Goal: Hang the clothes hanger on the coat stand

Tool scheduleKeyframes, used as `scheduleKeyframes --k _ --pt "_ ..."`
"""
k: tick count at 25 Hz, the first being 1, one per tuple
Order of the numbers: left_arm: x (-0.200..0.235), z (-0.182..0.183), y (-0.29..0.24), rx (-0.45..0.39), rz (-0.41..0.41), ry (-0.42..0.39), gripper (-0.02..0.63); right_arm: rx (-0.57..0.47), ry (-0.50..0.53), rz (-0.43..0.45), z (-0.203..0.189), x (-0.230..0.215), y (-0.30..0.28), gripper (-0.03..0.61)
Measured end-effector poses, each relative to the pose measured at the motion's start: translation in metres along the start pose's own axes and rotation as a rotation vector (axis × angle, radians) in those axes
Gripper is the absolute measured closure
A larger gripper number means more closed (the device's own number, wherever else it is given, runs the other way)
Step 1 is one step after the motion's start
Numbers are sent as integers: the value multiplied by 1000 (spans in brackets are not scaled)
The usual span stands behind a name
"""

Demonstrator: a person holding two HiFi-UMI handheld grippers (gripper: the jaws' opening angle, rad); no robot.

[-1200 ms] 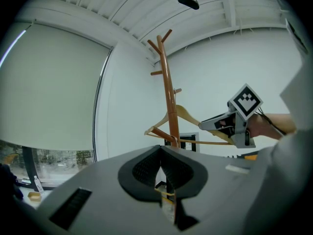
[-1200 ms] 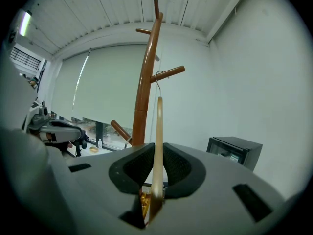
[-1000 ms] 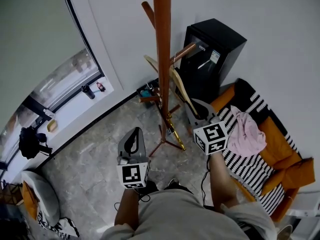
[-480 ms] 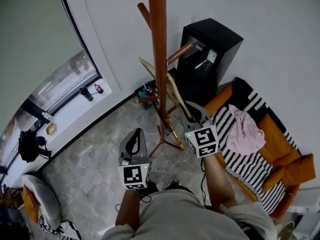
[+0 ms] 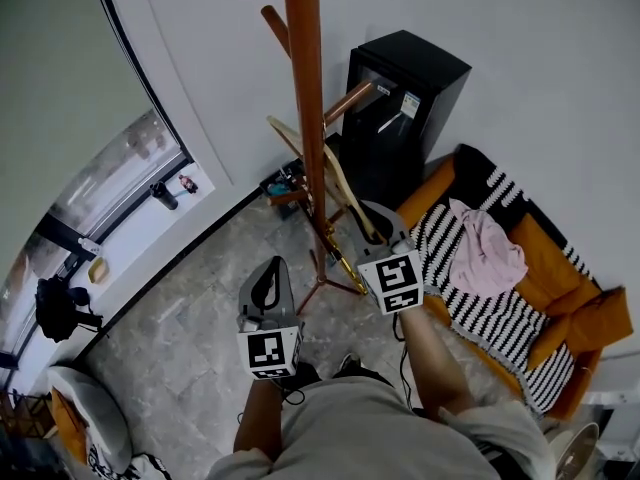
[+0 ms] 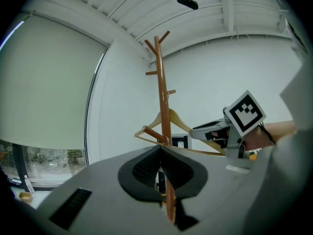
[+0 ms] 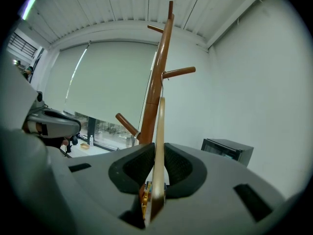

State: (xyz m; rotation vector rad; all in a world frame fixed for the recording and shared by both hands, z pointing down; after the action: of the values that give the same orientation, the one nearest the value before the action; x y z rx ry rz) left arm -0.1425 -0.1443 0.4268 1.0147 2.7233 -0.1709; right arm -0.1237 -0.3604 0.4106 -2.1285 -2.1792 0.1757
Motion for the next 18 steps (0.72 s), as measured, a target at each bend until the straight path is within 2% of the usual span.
scheduleKeyframes --k 8,18 --pt "1 -2 -8 -16 -77 -4 604 -22 -4 -62 0 8 9 528" --pt "17 -7 -23 -65 -209 13 604 -44 -26 -184 4 20 27 465"
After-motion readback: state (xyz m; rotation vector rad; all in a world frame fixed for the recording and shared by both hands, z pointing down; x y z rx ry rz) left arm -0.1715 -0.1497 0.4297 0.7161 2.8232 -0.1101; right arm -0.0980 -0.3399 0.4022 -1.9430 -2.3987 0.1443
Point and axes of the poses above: the fingertips, and each gripper's own axes: y backward along the fingers, x to its left, z out of its top, the point moved 8 cm from there along y, backward along the fingers, and after that the axes turned 13 degrees about -y, right-handed, at the moved point
